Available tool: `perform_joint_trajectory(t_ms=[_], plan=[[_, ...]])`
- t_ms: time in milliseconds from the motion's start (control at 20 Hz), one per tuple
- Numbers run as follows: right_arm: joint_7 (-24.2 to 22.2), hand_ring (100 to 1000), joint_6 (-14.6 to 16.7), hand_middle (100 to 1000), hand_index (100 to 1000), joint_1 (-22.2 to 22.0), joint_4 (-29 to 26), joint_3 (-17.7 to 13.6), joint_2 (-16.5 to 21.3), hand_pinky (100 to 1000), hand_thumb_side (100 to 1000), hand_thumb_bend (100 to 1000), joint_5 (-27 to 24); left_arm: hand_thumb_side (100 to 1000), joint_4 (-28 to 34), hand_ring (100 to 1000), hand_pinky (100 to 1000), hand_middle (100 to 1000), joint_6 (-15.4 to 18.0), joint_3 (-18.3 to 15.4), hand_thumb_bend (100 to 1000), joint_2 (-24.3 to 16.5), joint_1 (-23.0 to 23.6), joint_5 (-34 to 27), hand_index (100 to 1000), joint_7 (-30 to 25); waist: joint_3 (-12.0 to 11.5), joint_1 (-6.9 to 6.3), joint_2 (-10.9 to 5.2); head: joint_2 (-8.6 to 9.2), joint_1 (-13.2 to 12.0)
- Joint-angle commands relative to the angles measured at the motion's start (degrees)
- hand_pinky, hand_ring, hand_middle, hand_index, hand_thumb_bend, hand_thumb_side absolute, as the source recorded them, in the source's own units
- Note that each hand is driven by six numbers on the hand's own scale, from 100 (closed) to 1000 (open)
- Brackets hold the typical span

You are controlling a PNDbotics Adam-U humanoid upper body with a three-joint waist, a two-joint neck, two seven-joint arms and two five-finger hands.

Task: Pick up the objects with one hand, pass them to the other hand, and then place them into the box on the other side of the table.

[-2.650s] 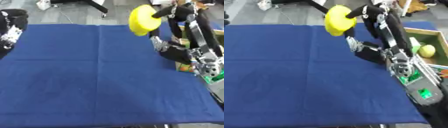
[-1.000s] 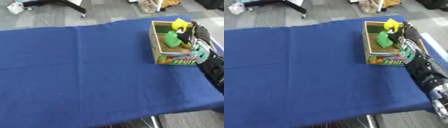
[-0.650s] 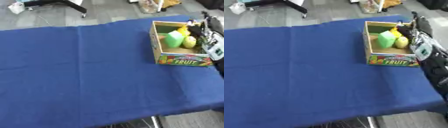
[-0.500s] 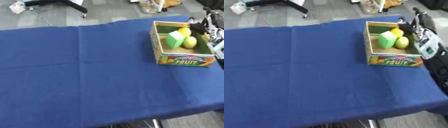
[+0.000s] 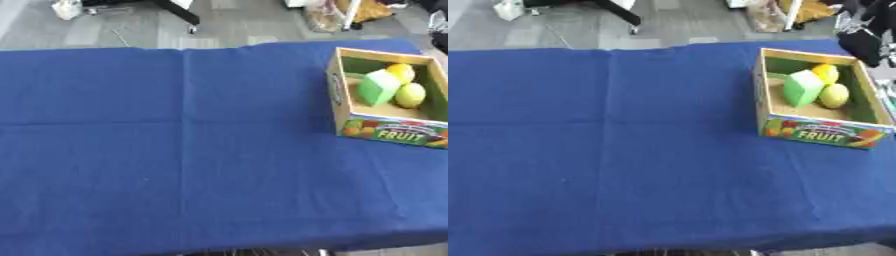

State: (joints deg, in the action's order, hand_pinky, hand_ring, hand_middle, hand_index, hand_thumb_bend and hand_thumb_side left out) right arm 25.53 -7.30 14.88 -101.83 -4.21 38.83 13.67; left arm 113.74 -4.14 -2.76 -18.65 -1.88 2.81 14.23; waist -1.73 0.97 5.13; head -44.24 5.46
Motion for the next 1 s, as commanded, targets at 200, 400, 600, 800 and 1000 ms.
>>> perform_joint_trajectory(t_ms=[200,400,600,800,1000], plan=[[5.3,332,3.7,355,906,-7.3,-11.9,2.9,-7.9,331,553,100,-3.1,836,0.9,703,795,675,1.0,-0.3,299,0.6,-1.7,1.0,830,1.6,0.2,0.54,-0.61,0.18,-4.9],[5.9,328,7.5,347,876,-10.4,-12.7,6.7,-13.3,329,653,100,-4.5,827,0.9,691,789,659,1.5,-0.2,288,1.8,-1.9,1.3,829,3.5,0.7,0.5,-0.46,0.15,-7.1],[6.4,328,10.3,346,875,-12.4,-11.0,9.2,-18.6,331,710,100,-5.1,865,-0.2,686,791,652,0.8,0.6,246,4.5,-2.4,2.1,820,5.0,1.0,0.44,-0.44,0.12,-7.5],[7.8,320,13.3,337,870,-14.1,-7.7,10.4,-21.8,327,721,100,-5.2,873,-1.8,681,789,645,1.0,1.4,235,6.7,-2.6,2.3,814,5.9,1.2,0.36,-0.54,0.12,-7.5],[8.4,314,14.5,330,867,-15.1,-5.6,11.0,-22.6,322,704,100,-4.3,875,-2.9,679,790,642,1.6,1.5,234,7.9,-2.8,2.0,811,6.5,1.0,0.28,-0.72,0.12,-7.7]])
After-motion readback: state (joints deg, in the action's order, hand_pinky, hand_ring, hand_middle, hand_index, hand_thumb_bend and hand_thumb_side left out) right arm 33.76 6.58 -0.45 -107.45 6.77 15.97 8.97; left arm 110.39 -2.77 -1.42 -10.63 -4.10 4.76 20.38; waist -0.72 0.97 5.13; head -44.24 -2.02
